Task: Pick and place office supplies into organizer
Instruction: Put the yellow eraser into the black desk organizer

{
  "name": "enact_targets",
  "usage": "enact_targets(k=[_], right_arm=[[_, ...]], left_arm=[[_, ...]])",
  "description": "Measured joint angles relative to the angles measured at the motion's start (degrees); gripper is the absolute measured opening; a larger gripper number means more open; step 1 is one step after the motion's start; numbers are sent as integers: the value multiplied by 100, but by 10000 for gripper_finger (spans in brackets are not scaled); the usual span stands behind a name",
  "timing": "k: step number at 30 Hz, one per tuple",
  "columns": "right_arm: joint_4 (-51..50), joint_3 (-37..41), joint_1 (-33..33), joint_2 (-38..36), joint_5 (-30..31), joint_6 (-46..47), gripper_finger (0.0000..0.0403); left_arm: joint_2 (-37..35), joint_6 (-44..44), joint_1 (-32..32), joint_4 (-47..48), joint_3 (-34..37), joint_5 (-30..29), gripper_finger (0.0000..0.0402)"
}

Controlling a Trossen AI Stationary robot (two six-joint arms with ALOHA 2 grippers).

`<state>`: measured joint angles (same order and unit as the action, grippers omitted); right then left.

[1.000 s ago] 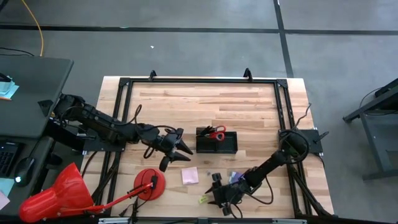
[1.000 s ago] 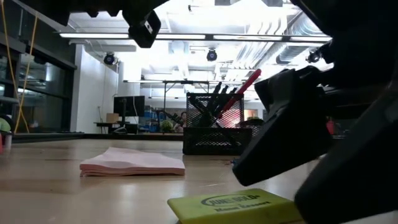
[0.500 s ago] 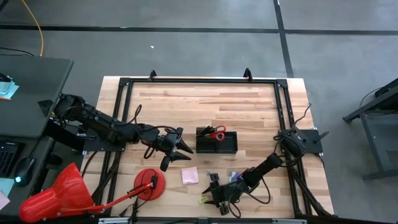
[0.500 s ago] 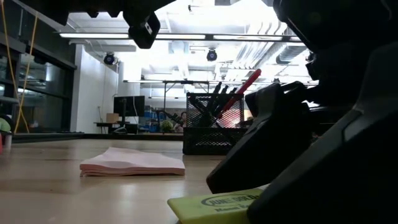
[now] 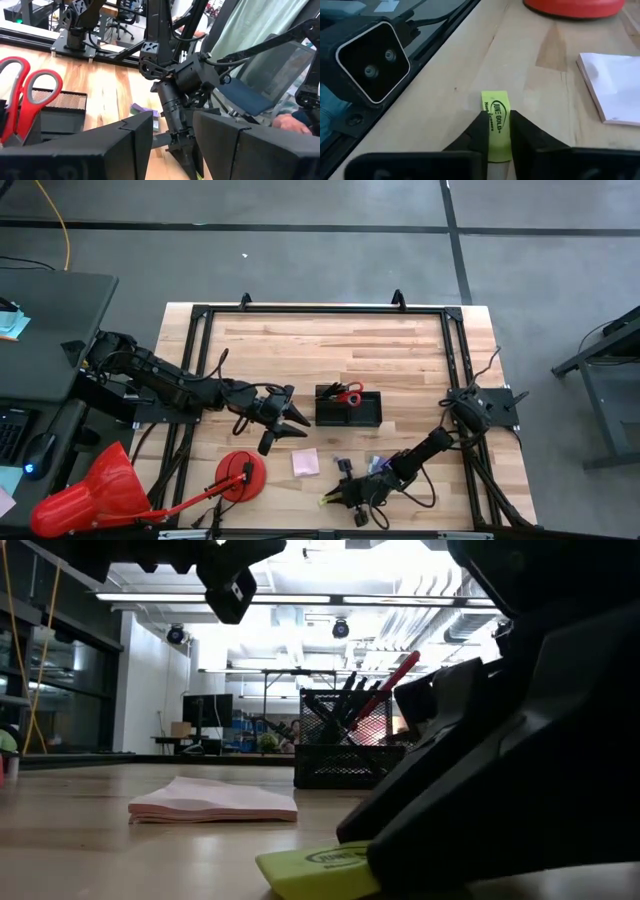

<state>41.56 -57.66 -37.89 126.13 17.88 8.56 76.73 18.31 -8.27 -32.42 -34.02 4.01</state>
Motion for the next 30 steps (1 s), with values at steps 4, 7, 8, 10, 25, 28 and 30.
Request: enact_targets(k=[4, 7, 8, 10, 25, 28, 30], right_arm=[[105, 1, 2, 0, 22, -356, 27], [201, 1, 6, -15, 66, -610, 20], [220, 1, 7, -38, 83, -716, 20], [249, -20, 15, -114, 178, -773, 20], [-1243, -41, 104, -1429, 1744, -1310, 16], [-1381, -45, 233, -1574, 1911, -1365, 11], [-1573, -45, 383, -1626, 1861, -1364, 1]], left_arm=[[-1, 0, -1, 21, 0, 0, 133], [0, 0, 0, 96, 0, 0, 133], [0, 0, 0, 126, 0, 0, 133], [0, 0, -2, 155, 0, 1, 133], [4, 159, -5, 764, -2, -553, 133], [4, 168, -48, 822, -2, -728, 133], [4, 166, -67, 823, -2, -745, 133]])
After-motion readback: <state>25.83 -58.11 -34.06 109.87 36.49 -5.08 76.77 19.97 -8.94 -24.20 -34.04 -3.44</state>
